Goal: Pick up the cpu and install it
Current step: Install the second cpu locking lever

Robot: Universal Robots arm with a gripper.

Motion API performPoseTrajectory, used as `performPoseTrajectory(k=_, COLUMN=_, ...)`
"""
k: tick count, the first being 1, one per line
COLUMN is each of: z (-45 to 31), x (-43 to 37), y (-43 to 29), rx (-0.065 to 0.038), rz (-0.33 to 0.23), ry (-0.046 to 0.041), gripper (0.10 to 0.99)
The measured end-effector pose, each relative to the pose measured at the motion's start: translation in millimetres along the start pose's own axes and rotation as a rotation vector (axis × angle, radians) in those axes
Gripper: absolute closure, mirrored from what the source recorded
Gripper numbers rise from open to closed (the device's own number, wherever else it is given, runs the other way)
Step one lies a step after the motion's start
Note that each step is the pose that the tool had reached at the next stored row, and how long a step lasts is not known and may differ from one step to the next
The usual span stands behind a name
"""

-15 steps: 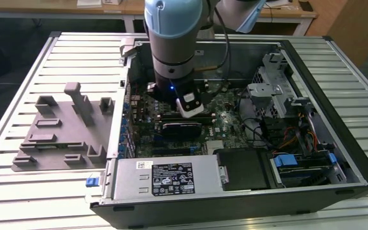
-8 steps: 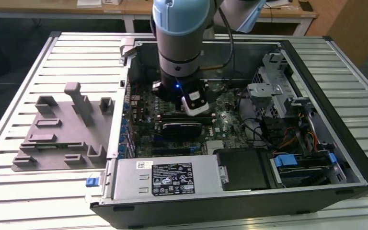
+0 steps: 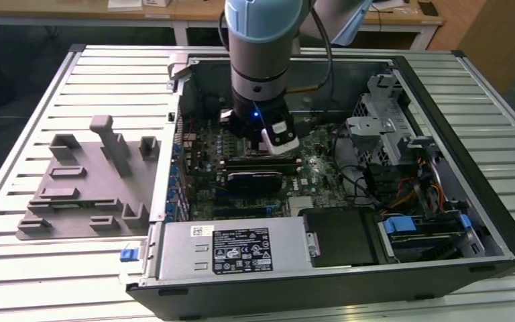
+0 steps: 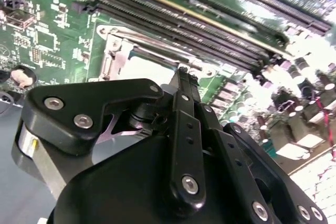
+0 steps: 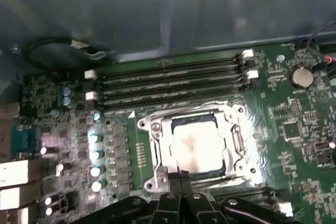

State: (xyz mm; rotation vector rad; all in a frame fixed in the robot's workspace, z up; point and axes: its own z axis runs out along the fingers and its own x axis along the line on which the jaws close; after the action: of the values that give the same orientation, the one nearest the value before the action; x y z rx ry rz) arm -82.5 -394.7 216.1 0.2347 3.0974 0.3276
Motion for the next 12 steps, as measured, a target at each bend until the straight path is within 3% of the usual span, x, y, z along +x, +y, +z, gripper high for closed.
performPoseTrajectory(k=12, z=4.1, x=-8.8, y=19.0, rx=0.056, rz=0.000, ry=-0.0088, gripper=0.980)
